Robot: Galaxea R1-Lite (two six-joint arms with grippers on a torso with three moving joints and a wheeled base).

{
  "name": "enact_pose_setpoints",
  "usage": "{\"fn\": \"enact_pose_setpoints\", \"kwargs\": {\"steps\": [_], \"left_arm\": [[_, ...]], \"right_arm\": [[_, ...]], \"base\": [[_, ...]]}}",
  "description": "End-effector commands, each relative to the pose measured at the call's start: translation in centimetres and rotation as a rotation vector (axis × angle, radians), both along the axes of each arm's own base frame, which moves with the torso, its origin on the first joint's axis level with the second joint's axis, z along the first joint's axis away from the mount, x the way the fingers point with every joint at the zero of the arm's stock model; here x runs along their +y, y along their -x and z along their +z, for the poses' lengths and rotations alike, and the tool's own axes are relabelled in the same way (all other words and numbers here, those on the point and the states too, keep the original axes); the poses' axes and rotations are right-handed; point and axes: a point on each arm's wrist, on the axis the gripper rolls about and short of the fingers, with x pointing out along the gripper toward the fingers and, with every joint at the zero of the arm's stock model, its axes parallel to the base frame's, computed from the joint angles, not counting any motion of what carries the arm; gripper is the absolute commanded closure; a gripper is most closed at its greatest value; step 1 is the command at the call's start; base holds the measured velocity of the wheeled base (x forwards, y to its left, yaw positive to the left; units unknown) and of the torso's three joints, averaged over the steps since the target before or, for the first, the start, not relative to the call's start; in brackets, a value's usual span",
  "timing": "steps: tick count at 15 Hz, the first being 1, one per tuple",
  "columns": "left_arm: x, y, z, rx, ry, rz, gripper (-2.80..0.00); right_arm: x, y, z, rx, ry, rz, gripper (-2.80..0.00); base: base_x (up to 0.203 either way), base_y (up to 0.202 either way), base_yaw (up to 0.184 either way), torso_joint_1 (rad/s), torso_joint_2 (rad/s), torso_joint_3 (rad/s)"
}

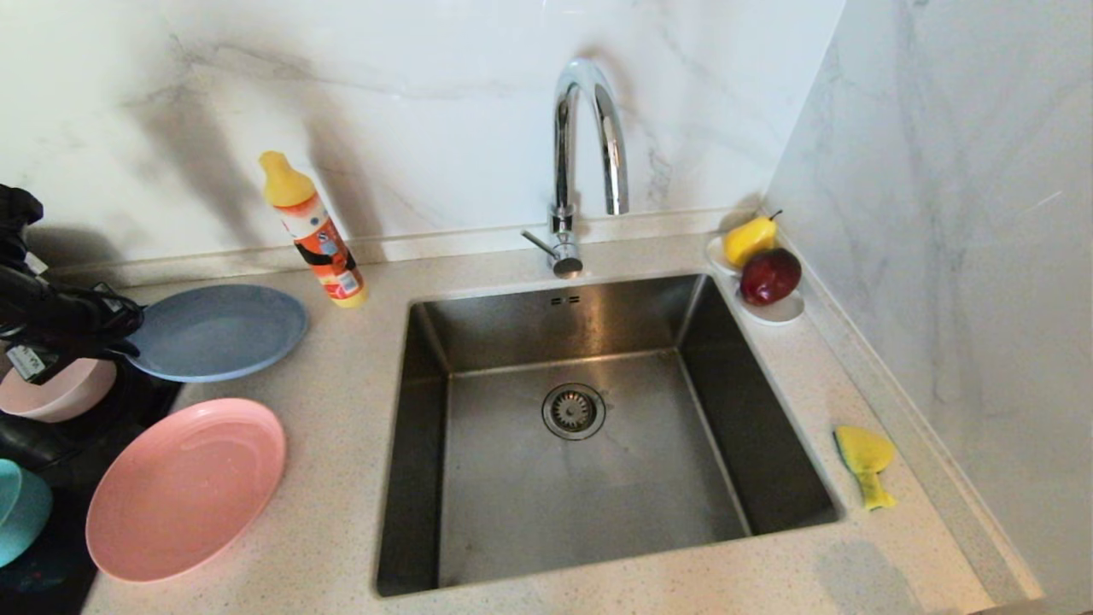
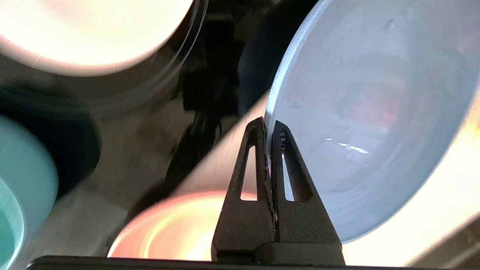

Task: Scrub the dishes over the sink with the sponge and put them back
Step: Place the plate on the plate

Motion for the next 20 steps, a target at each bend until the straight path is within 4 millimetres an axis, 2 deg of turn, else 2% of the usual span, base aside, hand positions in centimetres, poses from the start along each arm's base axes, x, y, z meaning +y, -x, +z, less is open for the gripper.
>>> {"fn": "enact_pose_setpoints", "kwargs": {"steps": [1, 3, 6, 8, 11, 14, 16, 20], "left_arm": [[-1.1, 2.1, 2.6, -0.036, 0.01, -0.015, 0.0], [-1.9, 4.6, 4.7, -0.067, 0.015, -0.033, 0.0], [-1.5, 7.3, 6.4, -0.085, -0.028, -0.028, 0.0], [-1.4, 8.5, 5.3, -0.006, -0.024, -0.051, 0.0], [-1.4, 10.2, 2.0, 0.142, 0.015, -0.1, 0.0], [-2.0, 12.4, 0.8, 0.181, 0.03, -0.115, 0.0], [-2.2, 13.0, -0.1, 0.189, 0.03, -0.119, 0.0], [-1.4, 14.1, -1.5, 0.175, 0.031, -0.115, 0.0]], "right_arm": [[0.0, 0.0, 0.0, 0.001, 0.001, 0.0, 0.0], [0.0, 0.0, 0.0, 0.001, 0.001, 0.0, 0.0], [0.0, 0.0, 0.0, 0.001, 0.001, 0.0, 0.0], [0.0, 0.0, 0.0, 0.001, 0.001, 0.0, 0.0], [0.0, 0.0, 0.0, 0.001, 0.001, 0.0, 0.0], [0.0, 0.0, 0.0, 0.001, 0.001, 0.002, 0.0], [0.0, 0.0, 0.0, 0.001, 0.001, 0.0, 0.0], [0.0, 0.0, 0.0, 0.001, 0.001, 0.0, 0.0]], "base": [[0.0, 0.0, 0.0, 0.0, 0.0, 0.0], [0.0, 0.0, 0.0, 0.0, 0.0, 0.0], [0.0, 0.0, 0.0, 0.0, 0.0, 0.0], [0.0, 0.0, 0.0, 0.0, 0.0, 0.0], [0.0, 0.0, 0.0, 0.0, 0.0, 0.0], [0.0, 0.0, 0.0, 0.0, 0.0, 0.0], [0.0, 0.0, 0.0, 0.0, 0.0, 0.0], [0.0, 0.0, 0.0, 0.0, 0.0, 0.0]]}}
